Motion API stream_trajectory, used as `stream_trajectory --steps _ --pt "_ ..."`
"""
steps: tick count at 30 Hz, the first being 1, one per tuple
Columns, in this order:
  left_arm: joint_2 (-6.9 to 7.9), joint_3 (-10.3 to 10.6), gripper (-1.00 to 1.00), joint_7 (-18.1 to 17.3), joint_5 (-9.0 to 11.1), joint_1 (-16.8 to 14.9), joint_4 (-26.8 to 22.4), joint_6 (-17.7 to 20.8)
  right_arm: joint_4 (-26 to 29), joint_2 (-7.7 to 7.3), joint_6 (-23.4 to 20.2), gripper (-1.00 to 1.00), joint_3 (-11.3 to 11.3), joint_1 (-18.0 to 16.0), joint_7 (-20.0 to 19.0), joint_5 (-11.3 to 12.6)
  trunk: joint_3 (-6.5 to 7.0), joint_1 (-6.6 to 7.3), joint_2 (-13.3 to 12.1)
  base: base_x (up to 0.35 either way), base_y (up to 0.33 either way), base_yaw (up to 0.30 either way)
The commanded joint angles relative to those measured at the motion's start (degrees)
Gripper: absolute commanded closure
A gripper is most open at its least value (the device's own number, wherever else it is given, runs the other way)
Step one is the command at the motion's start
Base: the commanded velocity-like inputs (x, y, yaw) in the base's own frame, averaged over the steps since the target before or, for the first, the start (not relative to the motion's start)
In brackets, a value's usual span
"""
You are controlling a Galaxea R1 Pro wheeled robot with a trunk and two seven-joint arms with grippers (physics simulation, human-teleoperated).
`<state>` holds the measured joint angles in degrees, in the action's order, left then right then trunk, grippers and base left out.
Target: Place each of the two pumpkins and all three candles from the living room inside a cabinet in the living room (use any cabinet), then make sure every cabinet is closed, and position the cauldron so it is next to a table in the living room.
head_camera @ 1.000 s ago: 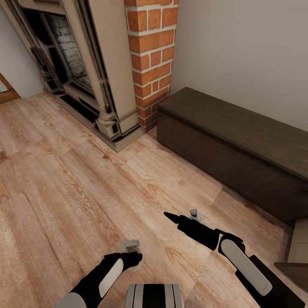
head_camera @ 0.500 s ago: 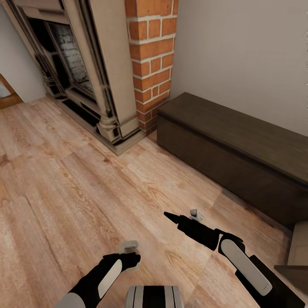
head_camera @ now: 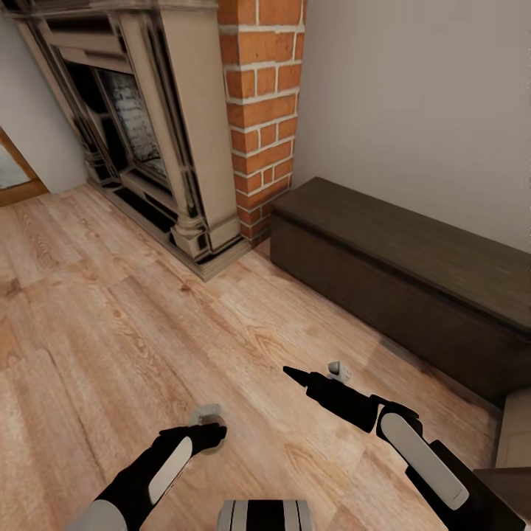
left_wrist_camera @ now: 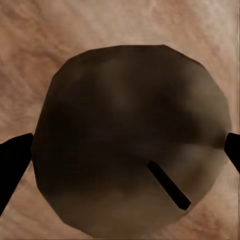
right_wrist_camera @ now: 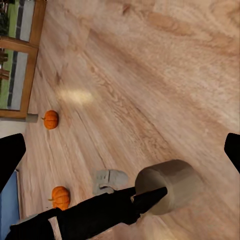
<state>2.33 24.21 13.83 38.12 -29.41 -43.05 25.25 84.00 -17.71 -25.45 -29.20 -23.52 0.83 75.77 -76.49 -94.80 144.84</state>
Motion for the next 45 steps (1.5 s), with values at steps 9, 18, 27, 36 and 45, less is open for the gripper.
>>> stream_trajectory --steps 9,18,27,36,45 --pt "3.56 -2.5 1.00 2.8 1.7 0.7 -3.7 3.5 -2.6 2.07 0.0 -1.00 2.5 -0.1 2.7 -2.3 0.18 0.04 0.0 0.000 0.000 0.000" --pt "6.53 -5.6 1.00 3.9 2.3 0.7 -6.6 6.8 -5.5 2.07 0.0 -1.00 3.3 -0.1 2.9 -5.3 0.18 0.04 0.0 0.000 0.000 0.000" --pt "8.77 -8.7 1.00 3.9 3.7 0.7 -9.5 9.9 -8.4 2.07 0.0 -1.00 3.3 -0.1 2.9 -8.3 0.18 0.04 0.0 0.000 0.000 0.000" --pt "8.74 -13.0 1.00 3.8 10.6 0.7 -14.4 24.1 -19.3 2.11 0.0 -1.00 3.4 -0.1 3.0 -12.2 2.17 0.27 -0.1 0.000 0.000 0.000" --pt "8.74 -12.8 1.00 3.9 10.7 0.7 -14.4 24.1 -19.1 2.09 -0.2 -1.00 3.5 -0.1 3.4 -11.6 4.17 0.50 -0.2 0.000 0.000 0.000"
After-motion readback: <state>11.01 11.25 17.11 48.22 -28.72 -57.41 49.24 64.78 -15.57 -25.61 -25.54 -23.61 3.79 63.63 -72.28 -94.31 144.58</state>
